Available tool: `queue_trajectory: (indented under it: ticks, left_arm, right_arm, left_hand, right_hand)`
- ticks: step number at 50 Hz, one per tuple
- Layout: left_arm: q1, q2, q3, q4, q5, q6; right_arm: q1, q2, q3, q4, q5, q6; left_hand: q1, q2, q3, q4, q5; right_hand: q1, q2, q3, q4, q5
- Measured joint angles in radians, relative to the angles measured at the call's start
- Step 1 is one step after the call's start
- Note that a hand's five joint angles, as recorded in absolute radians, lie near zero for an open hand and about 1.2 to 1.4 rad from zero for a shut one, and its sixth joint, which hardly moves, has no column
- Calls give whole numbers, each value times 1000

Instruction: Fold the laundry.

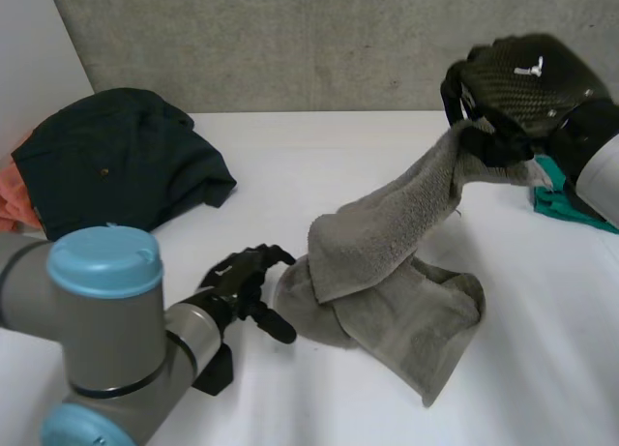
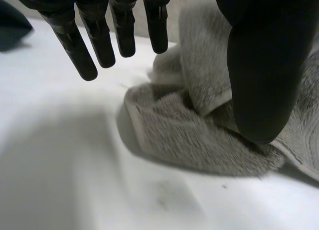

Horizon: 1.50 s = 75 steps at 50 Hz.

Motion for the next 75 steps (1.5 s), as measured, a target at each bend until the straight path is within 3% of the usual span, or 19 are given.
queue_trajectory:
  ticks: [13, 16, 18, 22, 26, 30, 36, 44, 52, 54, 57, 60, 69, 75]
  left_arm:
    - [-111, -257, 228, 2, 66, -121]
    - [-133, -281, 276, 2, 81, -176]
    - [-141, -285, 300, 3, 92, -208]
    - [-143, -270, 345, 11, 95, -262]
    - [-90, -201, 373, 22, 37, -269]
    - [19, -89, 408, 32, -35, -239]
    - [121, 59, 480, 34, -69, -116]
    - [115, 91, 455, 27, -37, 131]
    - [63, -63, 311, 27, -33, 286]
    - [50, -118, 283, 26, -32, 306]
    - [37, -181, 261, 23, -29, 325]
    - [32, -201, 250, 21, -28, 333]
    - [77, -5, 143, 26, -26, 336]
    - [146, 129, -2, 22, -19, 339]
  right_arm:
    - [37, -77, -29, 48, -4, 40]
    - [36, -72, -28, 47, -1, 41]
    - [32, -67, -27, 46, 1, 41]
    - [19, -38, -28, 42, 5, 36]
    - [3, 9, -47, 41, 11, 29]
    - [-16, 48, -76, 43, 25, 25]
    - [-41, 69, -110, 42, 40, 24]
    - [-50, 139, -100, 36, 40, 22]
    - [-45, 343, -67, 37, 42, -30]
    - [-42, 409, -62, 40, 50, -67]
    - [-41, 486, -61, 42, 84, -128]
    - [-42, 526, -62, 41, 131, -173]
    - [-46, 538, -44, 36, 205, -211]
    - [-51, 520, -16, 34, 196, -203]
  left_hand:
    - [9, 20, 20, 26, 31]
    - [343, 331, 325, 342, 344]
    - [766, 739, 707, 731, 726]
    - [792, 850, 835, 861, 802]
    - [792, 851, 836, 861, 802]
    - [792, 851, 841, 861, 802]
    - [792, 851, 841, 861, 802]
    - [792, 851, 842, 861, 802]
    - [792, 851, 842, 861, 802]
    - [722, 755, 758, 772, 746]
    - [265, 332, 335, 337, 341]
    - [75, 112, 117, 114, 116]
    - [86, 102, 101, 98, 103]
    - [344, 333, 327, 337, 340]
  right_hand:
    - [0, 0, 0, 4, 0]
    - [0, 0, 0, 4, 0]
    - [0, 0, 0, 4, 0]
    - [0, 0, 0, 4, 3]
    - [0, 0, 0, 4, 5]
    - [0, 0, 0, 4, 5]
    - [0, 0, 0, 4, 5]
    - [0, 0, 0, 4, 5]
    - [0, 0, 0, 4, 8]
    - [0, 0, 0, 4, 8]
    - [0, 0, 0, 4, 8]
    - [0, 0, 0, 4, 8]
    - [0, 0, 0, 4, 8]
    - [0, 0, 0, 4, 8]
